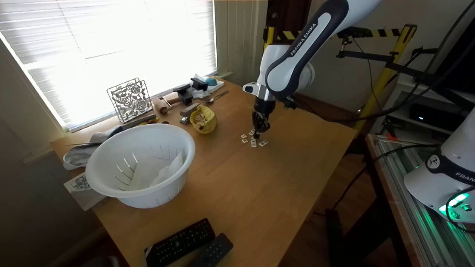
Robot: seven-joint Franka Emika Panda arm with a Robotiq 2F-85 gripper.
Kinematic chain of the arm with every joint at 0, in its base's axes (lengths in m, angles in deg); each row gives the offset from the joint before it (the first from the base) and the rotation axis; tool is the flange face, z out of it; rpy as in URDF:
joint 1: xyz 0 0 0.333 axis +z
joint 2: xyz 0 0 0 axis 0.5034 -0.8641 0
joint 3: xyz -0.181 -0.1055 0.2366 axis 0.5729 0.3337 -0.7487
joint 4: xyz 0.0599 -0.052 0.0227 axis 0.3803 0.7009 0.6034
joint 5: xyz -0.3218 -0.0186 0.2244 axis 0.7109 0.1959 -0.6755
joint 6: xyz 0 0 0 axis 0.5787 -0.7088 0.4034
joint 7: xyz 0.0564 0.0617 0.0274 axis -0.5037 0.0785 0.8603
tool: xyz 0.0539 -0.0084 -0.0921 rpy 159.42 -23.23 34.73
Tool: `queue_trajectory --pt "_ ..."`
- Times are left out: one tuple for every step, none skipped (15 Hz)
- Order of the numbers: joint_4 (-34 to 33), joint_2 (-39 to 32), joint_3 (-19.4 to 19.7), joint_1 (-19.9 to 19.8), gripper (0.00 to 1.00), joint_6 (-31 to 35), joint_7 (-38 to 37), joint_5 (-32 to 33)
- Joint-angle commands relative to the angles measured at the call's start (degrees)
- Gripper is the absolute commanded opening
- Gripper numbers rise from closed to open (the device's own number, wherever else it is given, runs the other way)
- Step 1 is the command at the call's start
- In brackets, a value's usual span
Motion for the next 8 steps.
queue_trajectory --pt "-0.24 -1.75 1.63 0.85 0.00 -2.23 4.30 -0.14" --pt "-0.26 -1.70 1.82 1.07 0.00 -2.49 5.09 -0.20" --pt "-0.29 -1.72 2.13 1.43 0.00 -2.54 5.70 -0.12" --pt "-0.39 -1.81 2.54 1.90 0.00 -2.53 6.20 0.04" --pt "-0.51 -1.91 2.74 2.19 0.00 -2.44 6.95 0.06" --pt "-0.60 -1.98 2.90 2.47 0.00 -2.43 7.59 -0.01" --pt "-0.67 -2.08 3.01 2.69 0.00 -2.14 8.38 -0.01" --pt "-0.73 -2.16 3.17 2.95 0.00 -1.95 9.00 -0.02"
